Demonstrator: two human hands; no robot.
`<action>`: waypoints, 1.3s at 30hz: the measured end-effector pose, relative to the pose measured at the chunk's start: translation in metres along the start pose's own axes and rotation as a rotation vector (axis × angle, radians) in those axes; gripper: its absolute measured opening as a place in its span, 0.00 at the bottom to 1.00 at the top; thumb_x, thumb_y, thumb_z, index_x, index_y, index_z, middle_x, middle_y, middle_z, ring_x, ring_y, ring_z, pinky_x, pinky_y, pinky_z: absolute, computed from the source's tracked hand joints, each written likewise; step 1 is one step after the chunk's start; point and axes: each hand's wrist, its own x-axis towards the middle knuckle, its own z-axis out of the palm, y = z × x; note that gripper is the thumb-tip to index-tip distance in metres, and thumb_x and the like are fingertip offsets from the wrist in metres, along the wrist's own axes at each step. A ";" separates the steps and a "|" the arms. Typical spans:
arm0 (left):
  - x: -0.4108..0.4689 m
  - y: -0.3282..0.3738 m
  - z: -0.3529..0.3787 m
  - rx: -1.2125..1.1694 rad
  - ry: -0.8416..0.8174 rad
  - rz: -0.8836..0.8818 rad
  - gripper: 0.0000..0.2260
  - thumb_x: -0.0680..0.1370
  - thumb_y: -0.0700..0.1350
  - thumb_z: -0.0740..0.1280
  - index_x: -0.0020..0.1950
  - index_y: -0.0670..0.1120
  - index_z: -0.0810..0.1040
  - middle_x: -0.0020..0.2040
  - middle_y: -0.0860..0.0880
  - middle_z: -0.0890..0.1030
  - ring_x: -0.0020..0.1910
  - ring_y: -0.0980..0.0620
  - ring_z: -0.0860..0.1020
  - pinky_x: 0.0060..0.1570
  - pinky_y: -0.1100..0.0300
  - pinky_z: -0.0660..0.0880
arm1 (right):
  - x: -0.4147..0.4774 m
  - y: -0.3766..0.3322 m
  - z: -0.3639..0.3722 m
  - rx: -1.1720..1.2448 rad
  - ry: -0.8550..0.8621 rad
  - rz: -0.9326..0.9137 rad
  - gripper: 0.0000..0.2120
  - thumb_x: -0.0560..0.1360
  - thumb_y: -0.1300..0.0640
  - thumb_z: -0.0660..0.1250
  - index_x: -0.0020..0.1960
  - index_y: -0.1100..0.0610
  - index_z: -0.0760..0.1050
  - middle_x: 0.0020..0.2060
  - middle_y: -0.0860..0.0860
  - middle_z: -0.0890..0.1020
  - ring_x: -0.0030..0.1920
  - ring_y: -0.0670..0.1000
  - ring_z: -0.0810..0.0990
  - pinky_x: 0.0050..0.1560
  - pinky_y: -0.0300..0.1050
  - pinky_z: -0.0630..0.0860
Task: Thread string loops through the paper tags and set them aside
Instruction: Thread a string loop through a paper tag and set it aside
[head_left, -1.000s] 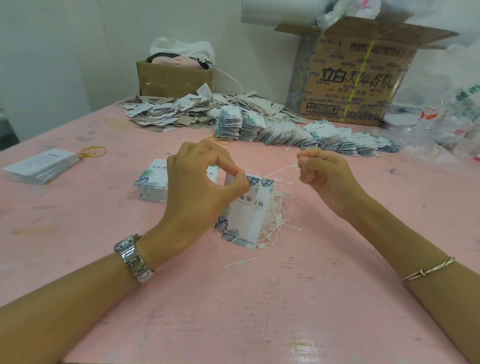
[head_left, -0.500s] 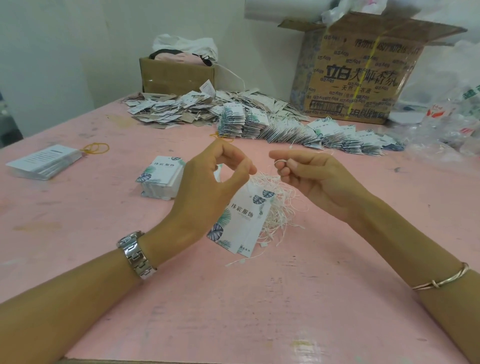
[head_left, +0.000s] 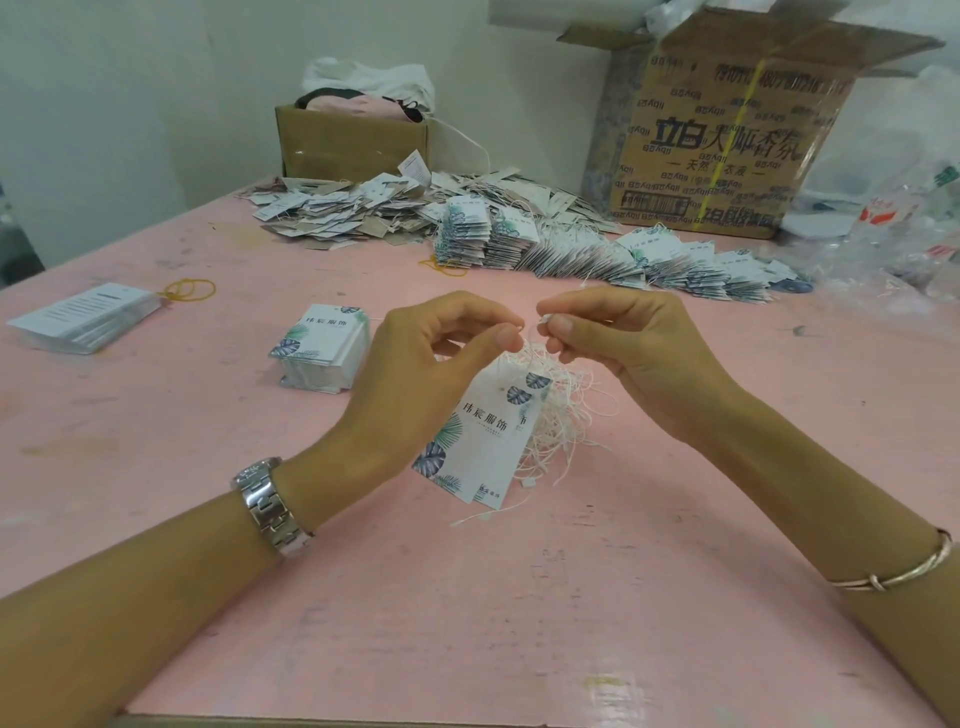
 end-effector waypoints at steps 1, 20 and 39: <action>0.000 -0.001 0.000 0.007 0.003 -0.007 0.01 0.76 0.47 0.72 0.47 0.52 0.83 0.42 0.56 0.85 0.43 0.57 0.81 0.49 0.57 0.77 | 0.000 0.000 0.001 -0.014 -0.004 -0.014 0.10 0.68 0.60 0.73 0.50 0.60 0.83 0.37 0.53 0.84 0.39 0.49 0.81 0.44 0.39 0.77; -0.001 -0.001 0.001 0.116 0.019 0.012 0.02 0.76 0.46 0.73 0.44 0.53 0.83 0.40 0.59 0.84 0.41 0.63 0.79 0.47 0.68 0.72 | -0.005 -0.006 0.005 -0.203 -0.030 -0.038 0.09 0.70 0.60 0.74 0.47 0.64 0.83 0.34 0.54 0.84 0.32 0.48 0.79 0.35 0.38 0.76; -0.002 -0.002 0.000 0.150 0.003 0.044 0.04 0.76 0.47 0.73 0.42 0.56 0.81 0.38 0.62 0.83 0.41 0.64 0.79 0.44 0.72 0.69 | -0.005 -0.005 0.007 -0.216 -0.013 -0.051 0.08 0.69 0.58 0.75 0.45 0.62 0.84 0.35 0.57 0.84 0.33 0.49 0.78 0.35 0.40 0.75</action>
